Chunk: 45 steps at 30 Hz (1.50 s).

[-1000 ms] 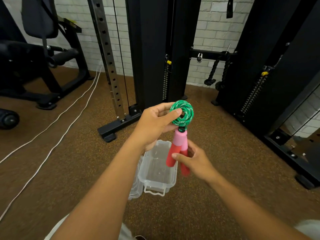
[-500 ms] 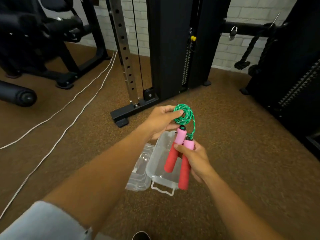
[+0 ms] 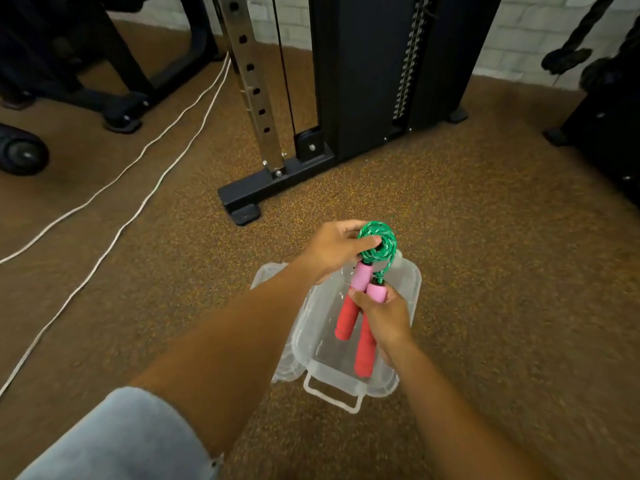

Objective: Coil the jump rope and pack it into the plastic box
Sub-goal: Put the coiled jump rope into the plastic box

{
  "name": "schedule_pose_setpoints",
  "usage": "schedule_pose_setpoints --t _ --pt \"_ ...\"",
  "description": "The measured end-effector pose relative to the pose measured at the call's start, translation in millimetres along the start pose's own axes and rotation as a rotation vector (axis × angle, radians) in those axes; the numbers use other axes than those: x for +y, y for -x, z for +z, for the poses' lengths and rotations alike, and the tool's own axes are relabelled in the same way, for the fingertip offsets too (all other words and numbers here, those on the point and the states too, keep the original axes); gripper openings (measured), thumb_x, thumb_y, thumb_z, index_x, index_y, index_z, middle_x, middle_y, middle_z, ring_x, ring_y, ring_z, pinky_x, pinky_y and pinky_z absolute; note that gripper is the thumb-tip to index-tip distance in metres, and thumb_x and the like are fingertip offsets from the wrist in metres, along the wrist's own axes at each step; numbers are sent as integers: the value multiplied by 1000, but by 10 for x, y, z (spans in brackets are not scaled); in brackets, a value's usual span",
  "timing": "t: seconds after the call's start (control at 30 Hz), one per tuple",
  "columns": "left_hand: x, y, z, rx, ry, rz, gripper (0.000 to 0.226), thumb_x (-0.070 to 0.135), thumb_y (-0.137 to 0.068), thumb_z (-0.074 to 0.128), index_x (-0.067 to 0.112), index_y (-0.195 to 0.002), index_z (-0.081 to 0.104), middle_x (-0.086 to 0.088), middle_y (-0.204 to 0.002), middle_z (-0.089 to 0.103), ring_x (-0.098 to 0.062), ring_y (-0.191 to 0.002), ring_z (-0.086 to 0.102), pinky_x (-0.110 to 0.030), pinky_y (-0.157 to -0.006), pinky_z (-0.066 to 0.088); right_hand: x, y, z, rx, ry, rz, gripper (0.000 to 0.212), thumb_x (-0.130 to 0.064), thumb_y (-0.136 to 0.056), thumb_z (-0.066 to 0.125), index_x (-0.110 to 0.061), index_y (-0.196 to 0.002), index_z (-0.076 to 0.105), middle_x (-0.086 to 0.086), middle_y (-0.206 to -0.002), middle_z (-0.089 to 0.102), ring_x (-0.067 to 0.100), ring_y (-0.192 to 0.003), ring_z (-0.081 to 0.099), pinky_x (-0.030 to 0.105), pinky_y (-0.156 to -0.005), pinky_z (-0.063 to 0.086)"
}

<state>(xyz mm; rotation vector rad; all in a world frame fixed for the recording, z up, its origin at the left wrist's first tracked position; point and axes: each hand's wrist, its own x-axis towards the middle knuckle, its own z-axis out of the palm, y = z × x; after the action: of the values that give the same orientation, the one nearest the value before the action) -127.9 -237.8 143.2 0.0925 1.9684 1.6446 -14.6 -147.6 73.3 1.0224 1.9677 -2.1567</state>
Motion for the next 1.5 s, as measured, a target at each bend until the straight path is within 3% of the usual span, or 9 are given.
schedule_pose_setpoints --t 0.13,0.27,0.5,0.67,0.83,0.93,1.07,1.23,1.5 --pt "-334 -231 -36 -21 -182 -75 37 19 -83 82 6 -116 73 -15 -114 77 -30 -108 73 -53 -101 55 248 -140 87 6 -16 104 9 -10 -88 76 -11 -93 68 4 -79 67 17 -71 58 26 -59 47" --pt "-710 -402 36 41 -320 -145 45 43 -64 79 17 -100 79 -13 -104 79 -33 -106 74 -50 -95 58 436 -283 110 9 -32 200 16 -1 -87 74 -15 -87 66 7 -79 66 18 -68 58 27 -59 48" --pt "-1010 -512 292 72 -610 -252 37 31 -93 70 5 -120 73 -14 -117 75 -29 -111 69 -36 -94 55 795 -462 226 123 12 388 32 0 -80 77 -6 -111 70 20 -101 74 32 -87 70 39 -74 57" --pt "-1119 -724 390 150 -693 -338 44 38 -94 68 8 -127 69 -12 -123 73 -27 -117 67 -31 -95 50 1006 -552 328 107 61 422 22 -28 -86 70 -16 -103 67 13 -104 74 33 -96 72 51 -92 60" --pt "-1127 -816 380 96 -811 -374 47 38 -99 62 5 -132 65 -13 -130 69 -28 -124 63 -32 -100 48 1067 -581 371 58 179 419 49 -48 -100 36 -15 -118 66 13 -115 71 33 -110 67 48 -102 54" --pt "-1155 -823 388 65 -842 -389 43 31 -100 62 4 -133 62 -13 -128 68 -28 -122 63 -33 -100 50 1031 -559 335 86 278 399 66 -59 -98 28 -10 -114 68 18 -114 72 36 -107 69 48 -98 56" --pt "-1191 -795 364 38 -920 -367 38 24 -101 60 3 -132 59 -15 -127 67 -30 -121 62 -33 -93 50 899 -515 270 165 419 352 46 -42 -107 39 -8 -119 68 19 -120 71 37 -114 67 39 -96 50" --pt "-1273 -739 344 18 -939 -320 42 26 -101 59 4 -137 53 -17 -130 64 -33 -125 57 -36 -97 48 949 -460 264 143 491 347 29 -24 -99 54 -6 -120 65 18 -119 70 38 -112 67 39 -91 52" --pt "-1314 -666 261 -70 -900 -219 49 18 -104 50 11 -152 44 -19 -135 62 -36 -124 57 -41 -103 48 965 -463 299 122 683 260 27 -13 -95 55 -11 -119 66 17 -119 71 38 -116 65 40 -94 52"
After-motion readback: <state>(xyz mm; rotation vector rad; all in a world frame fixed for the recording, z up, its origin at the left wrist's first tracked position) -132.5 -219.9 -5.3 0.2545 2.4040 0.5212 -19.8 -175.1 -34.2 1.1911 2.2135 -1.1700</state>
